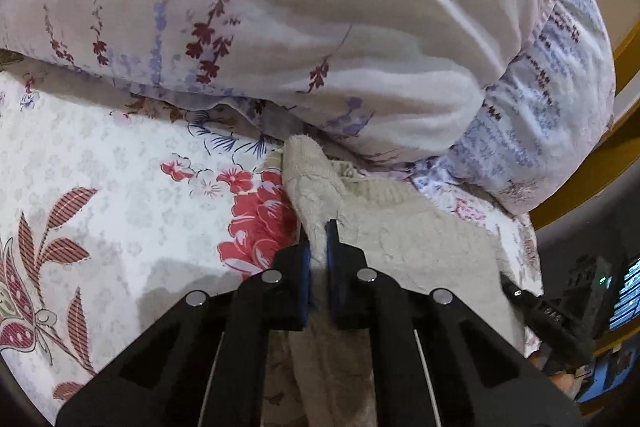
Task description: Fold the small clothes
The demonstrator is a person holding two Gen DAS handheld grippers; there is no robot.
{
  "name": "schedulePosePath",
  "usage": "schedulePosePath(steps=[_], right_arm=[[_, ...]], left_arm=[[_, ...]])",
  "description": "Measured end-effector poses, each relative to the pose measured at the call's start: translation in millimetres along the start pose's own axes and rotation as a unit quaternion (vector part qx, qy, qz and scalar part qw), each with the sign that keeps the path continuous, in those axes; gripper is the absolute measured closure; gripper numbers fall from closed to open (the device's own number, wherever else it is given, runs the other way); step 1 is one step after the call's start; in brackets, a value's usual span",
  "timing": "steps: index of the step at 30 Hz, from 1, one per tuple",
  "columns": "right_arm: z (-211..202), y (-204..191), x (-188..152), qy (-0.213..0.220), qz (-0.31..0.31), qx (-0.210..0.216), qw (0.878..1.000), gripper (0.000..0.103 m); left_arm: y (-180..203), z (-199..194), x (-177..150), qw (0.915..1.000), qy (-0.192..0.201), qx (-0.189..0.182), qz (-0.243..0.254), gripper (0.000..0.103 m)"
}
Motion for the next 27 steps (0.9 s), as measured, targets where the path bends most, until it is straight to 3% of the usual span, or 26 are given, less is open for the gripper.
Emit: schedulePosePath(steps=[4, 6, 9, 11, 12, 13, 15, 18, 20, 22, 27], right_arm=[[-17.3, -7.7, 0.8, 0.008, -0.016, 0.003, 1.0, 0.084], [-29.3, -7.5, -5.9, 0.011, -0.014, 0.017, 1.0, 0.067], [-44.5, -3.1, -24.8, 0.002, -0.022, 0.042, 0.999, 0.063], [-50.5, 0.9, -39.1, -0.004, -0.032, 0.054, 0.998, 0.064], [-50.9, 0.8, -45.0, -0.003, -0.04, 0.053, 0.998, 0.082], [-48.8, -0.7, -48.3, -0.001, -0.048, 0.044, 0.998, 0.09], [-41.1, 3.9, -51.2, 0.001, -0.046, 0.007, 0.999, 0.09], [-33.1, 5.7, -51.1, -0.002, -0.038, -0.013, 0.999, 0.089], [-43.8, 0.0, -54.6, 0.014, -0.065, -0.033, 0.997, 0.087], [-61.7, -8.3, -61.1, 0.041, -0.094, -0.042, 0.994, 0.082], [-86.6, -34.1, -82.3, 0.056, -0.146, 0.004, 0.988, 0.069]], left_arm=[[5.6, -14.0, -0.5, 0.999, 0.005, -0.04, -0.018, 0.086], [4.2, -34.3, -9.3, 0.9971, 0.006, -0.071, -0.027, 0.062], [4.6, -58.6, -28.1, 0.9964, 0.013, -0.083, -0.012, 0.053], [3.9, -70.4, -48.7, 0.996, 0.006, -0.089, -0.002, 0.052], [3.9, -72.2, -55.6, 0.9957, 0.002, -0.092, -0.003, 0.052], [4.7, -72.0, -64.9, 0.9955, -0.005, -0.095, -0.004, 0.054], [8.6, -66.5, -74.1, 0.9961, -0.013, -0.087, 0.0, 0.064], [16.2, -62.0, -76.6, 0.9984, 0.008, -0.039, 0.04, 0.064], [22.6, -71.7, -78.5, 0.9974, 0.027, -0.011, 0.066, 0.062], [26.1, -88.8, -83.3, 0.9946, 0.052, 0.006, 0.09, 0.053], [52.6, -118.1, -104.2, 0.9873, 0.083, -0.038, 0.13, 0.046]])
Point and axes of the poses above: each gripper's, at about its wrist camera, not at the fingertips, and z roughly the way its jaws point, y to its right, x to its top, the point moved 6 cm from there along z, roughly the way its jaws point, and after that the axes turned 1 degree about -y, right-handed, at the moved point
